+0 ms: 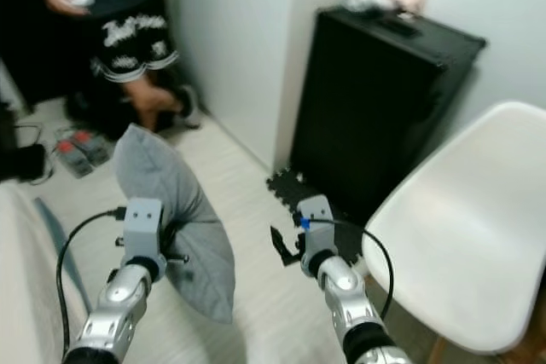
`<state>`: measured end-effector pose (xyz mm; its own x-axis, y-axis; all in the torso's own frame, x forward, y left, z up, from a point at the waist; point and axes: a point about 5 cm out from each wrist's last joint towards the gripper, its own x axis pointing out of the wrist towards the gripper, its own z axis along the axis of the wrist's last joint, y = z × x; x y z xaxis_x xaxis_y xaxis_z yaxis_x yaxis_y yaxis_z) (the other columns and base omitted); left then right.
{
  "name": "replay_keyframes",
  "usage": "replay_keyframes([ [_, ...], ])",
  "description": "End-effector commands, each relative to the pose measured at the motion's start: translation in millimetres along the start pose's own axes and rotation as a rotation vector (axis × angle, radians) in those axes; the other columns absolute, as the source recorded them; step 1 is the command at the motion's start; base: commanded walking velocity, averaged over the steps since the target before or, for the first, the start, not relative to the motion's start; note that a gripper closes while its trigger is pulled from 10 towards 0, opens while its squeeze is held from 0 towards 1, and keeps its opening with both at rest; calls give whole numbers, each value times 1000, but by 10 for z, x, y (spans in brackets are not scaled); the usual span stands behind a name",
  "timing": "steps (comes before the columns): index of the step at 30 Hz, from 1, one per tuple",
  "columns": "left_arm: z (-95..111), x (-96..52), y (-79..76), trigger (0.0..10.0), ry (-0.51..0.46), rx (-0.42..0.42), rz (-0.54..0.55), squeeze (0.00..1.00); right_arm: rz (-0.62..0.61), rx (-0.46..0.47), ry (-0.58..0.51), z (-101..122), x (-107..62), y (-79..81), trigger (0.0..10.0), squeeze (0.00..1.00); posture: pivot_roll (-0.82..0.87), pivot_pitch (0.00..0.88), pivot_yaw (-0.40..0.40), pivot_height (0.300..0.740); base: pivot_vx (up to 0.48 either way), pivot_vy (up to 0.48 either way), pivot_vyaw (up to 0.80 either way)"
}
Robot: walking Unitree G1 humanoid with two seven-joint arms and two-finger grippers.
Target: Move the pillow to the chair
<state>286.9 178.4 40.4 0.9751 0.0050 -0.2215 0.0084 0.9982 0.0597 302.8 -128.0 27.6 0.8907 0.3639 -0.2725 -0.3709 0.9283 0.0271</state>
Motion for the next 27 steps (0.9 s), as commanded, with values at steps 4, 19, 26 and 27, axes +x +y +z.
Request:
replay_keyframes([
  [4, 98, 62, -59, 10000, -31, 74, -57, 0, -22, 7, 40, -123, -34, 11, 10000, 0, 37, 40, -30, 740, 0, 0, -800],
  [19, 84, 89, 52, 10000, -7, 122, -94, 0, -92, 66, 42, -255, -95, 47, 10000, 0, 47, 38, 56, 740, 0, 0, -800],
  [26, 75, 93, 24, 10000, -9, 109, -86, 0, -102, 62, 44, -259, -109, 7, 10000, 0, 37, 42, 49, 740, 0, 0, -800],
  [27, 72, 96, 20, 10000, -9, 101, -81, 0, -104, 61, 44, -258, -112, -5, 10000, 0, 33, 45, 45, 740, 0, 0, -800],
])
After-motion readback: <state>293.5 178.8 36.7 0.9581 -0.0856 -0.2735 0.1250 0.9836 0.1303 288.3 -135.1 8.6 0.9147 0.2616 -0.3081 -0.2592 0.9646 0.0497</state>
